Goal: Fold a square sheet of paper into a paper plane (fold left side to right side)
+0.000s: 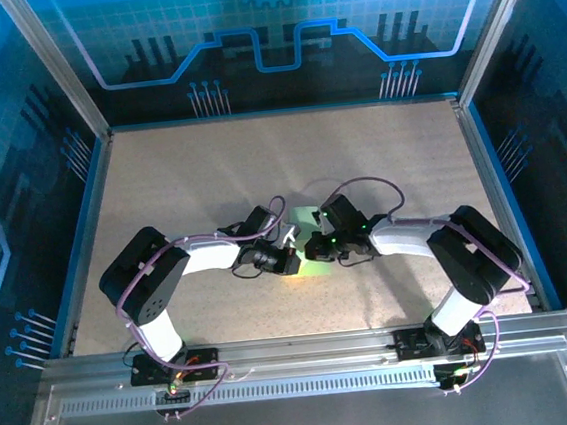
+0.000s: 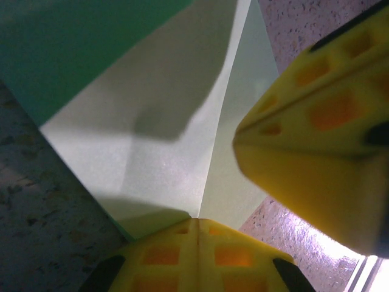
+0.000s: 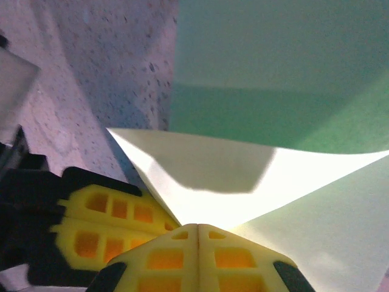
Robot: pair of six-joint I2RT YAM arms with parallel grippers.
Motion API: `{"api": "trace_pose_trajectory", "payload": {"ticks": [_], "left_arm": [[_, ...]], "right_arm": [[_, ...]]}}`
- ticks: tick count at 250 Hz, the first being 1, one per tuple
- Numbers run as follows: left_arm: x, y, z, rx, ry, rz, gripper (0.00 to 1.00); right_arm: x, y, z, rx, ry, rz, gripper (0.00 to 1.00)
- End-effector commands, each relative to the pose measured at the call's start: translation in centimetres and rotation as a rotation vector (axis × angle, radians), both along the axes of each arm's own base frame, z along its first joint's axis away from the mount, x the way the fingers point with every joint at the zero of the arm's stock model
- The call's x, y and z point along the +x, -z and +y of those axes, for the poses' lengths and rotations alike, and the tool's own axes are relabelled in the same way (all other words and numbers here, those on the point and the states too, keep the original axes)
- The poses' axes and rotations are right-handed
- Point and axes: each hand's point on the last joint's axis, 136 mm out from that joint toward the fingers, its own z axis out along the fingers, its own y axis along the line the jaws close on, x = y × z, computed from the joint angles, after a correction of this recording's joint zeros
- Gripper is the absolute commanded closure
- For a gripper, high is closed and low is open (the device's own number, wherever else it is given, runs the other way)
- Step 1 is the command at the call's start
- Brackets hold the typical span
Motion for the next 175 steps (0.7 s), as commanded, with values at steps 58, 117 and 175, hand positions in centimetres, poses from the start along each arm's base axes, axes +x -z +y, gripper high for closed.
{"api": "trace_pose_trajectory", "payload": {"ticks": [58,117,175], "left_arm": [[-1.3,2.0,1.3,0.074,-0.011,0.06,0.98],[-1.3,2.2,1.4,0.081,-0.015,0.063,0.99],[-1.7,2.9,1.8,0.104,-0.012,0.078,0.98]], "right_arm": [[-0.2,1.5,1.6,0.008,-0.002,0.015,1.0],[-0.1,2.6,0.8,-0.05,0.004,0.025,1.0],[0.1,3.4,-0.6,-0.092,0.016,0.038,1.0]]}}
